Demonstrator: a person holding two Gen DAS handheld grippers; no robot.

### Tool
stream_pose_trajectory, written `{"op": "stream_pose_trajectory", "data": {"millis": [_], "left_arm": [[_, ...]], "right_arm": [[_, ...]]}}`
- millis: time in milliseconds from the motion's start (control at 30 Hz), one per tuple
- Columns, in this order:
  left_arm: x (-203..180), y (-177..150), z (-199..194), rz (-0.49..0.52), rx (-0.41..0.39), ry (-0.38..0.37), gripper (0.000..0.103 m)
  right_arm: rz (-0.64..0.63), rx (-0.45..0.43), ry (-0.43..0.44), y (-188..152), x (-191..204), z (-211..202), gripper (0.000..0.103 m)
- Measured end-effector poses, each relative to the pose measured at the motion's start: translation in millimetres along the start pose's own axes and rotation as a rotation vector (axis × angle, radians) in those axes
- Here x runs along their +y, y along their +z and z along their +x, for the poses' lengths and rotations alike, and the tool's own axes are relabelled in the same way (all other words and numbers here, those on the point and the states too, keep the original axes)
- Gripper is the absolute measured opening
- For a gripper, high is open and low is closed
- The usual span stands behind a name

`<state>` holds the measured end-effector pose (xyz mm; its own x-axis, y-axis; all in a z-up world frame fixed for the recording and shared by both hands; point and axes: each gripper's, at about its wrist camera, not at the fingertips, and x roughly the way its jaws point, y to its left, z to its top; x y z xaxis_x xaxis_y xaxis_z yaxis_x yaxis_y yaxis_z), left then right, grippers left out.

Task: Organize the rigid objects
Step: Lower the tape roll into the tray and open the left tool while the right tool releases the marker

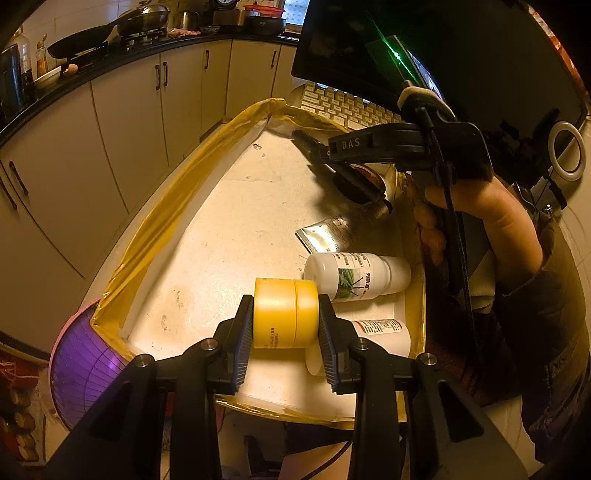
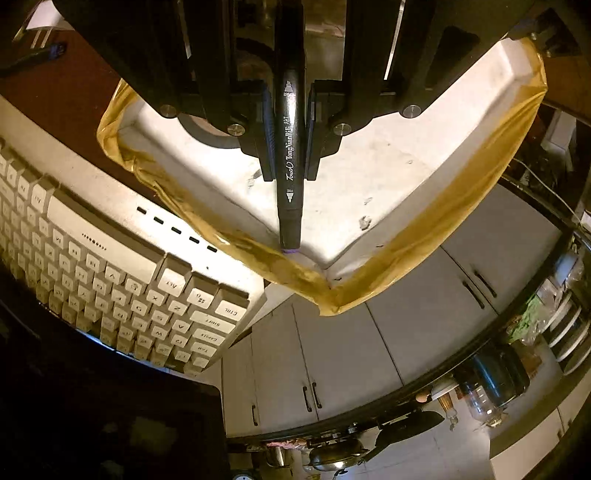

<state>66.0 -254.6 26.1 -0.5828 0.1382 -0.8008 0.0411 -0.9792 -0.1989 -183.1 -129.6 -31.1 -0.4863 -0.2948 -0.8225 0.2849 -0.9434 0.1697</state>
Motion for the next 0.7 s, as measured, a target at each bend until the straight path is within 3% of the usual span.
{"op": "stream_pose_trajectory", "data": {"millis": [367,500,533,600,700], "left_arm": [[1.7,1.8,2.5,-0.005,0.004,-0.002,0.030],[3.8,2.8,2.1,-0.024,0.009,0.007,0.030],[4.1,3.0,1.8,-0.028,0.008,0.010,0.032],[5.6,3.4,-1.3,-0.040,-0.002,0.011,0.053],[9.0,4.0,-8.1,-0.073,-0.026,0.005,0.062]], "right_arm": [[0.005,0.007,0.014,-0.5,1.2,-5.4,0.014],[0.007,-0.024,0.032,0.2,12.1,-13.4,0.042],[0.007,-0.037,0.033,-1.0,13.6,-17.6,0.042],[0.011,-0.058,0.050,-5.2,16.8,-28.1,0.042],[0.039,-0.091,0.096,-17.6,17.8,-46.2,0.048]]}}
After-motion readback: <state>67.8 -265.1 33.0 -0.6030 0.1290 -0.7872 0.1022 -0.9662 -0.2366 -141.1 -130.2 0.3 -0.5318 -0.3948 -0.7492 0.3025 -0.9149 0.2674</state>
